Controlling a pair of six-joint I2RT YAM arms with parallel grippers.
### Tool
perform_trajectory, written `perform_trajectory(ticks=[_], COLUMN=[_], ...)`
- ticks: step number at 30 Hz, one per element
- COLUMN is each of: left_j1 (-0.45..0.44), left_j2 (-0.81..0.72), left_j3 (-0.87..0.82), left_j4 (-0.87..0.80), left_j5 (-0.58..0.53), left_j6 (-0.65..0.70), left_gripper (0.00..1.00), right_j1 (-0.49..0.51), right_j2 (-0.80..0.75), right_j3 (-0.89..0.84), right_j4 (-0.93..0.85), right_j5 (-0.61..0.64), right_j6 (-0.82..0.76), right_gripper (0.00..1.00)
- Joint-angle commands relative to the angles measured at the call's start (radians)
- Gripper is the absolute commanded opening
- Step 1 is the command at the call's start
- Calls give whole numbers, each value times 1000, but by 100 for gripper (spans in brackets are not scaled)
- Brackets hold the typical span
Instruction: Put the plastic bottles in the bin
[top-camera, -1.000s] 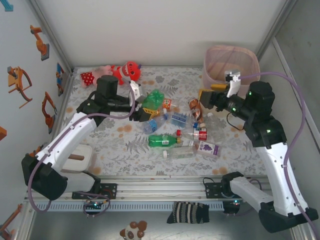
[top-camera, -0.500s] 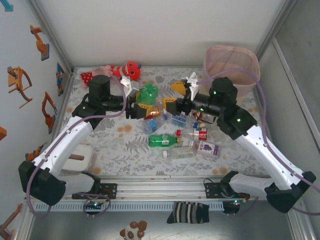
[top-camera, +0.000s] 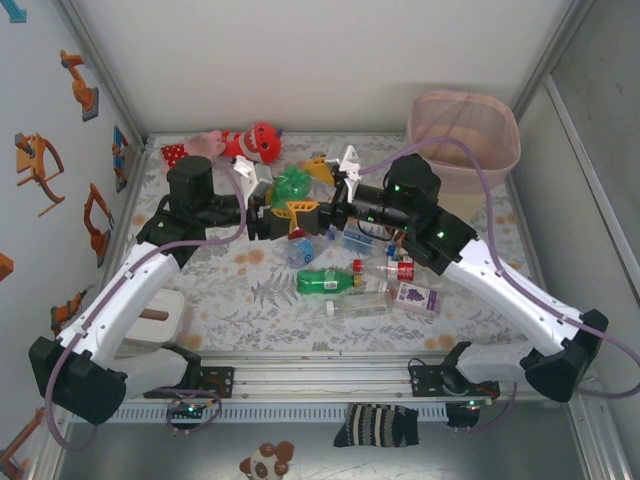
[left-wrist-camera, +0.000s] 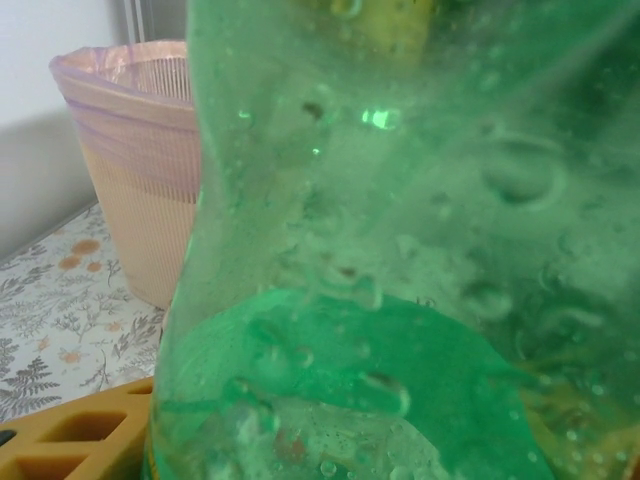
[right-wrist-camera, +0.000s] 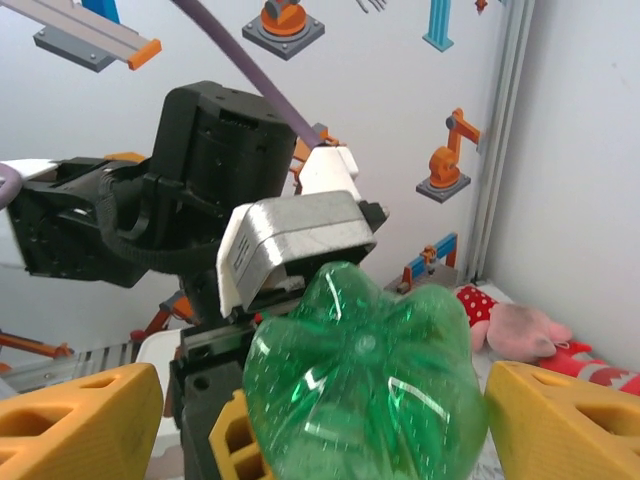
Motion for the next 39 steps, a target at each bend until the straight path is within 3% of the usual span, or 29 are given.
perform_trajectory(ticks=[1,18,29,35,39], left_j1=[2,-4,-5,-4,-4], left_j2=[-30,-50,-72,-89,-85], left_j3=[-12,-31,-56,-62,-51], left_j4=[33,44,90,90,69], left_j5=[-6,-50,-95,-189,-267], left_j6=[8,22,2,-13,-27], left_gripper=[42,44,79,85,82], right_j1=[10,18,4,-109,-258], right_j2=[36,90,52,12,3], right_j3=[36,18,62,118,191], right_j4=[114,167,13,-110,-223], right_j5=[44,32,217,297,334], right_j6=[57,122,61,95,144], right_gripper=[81,50,44,41,40])
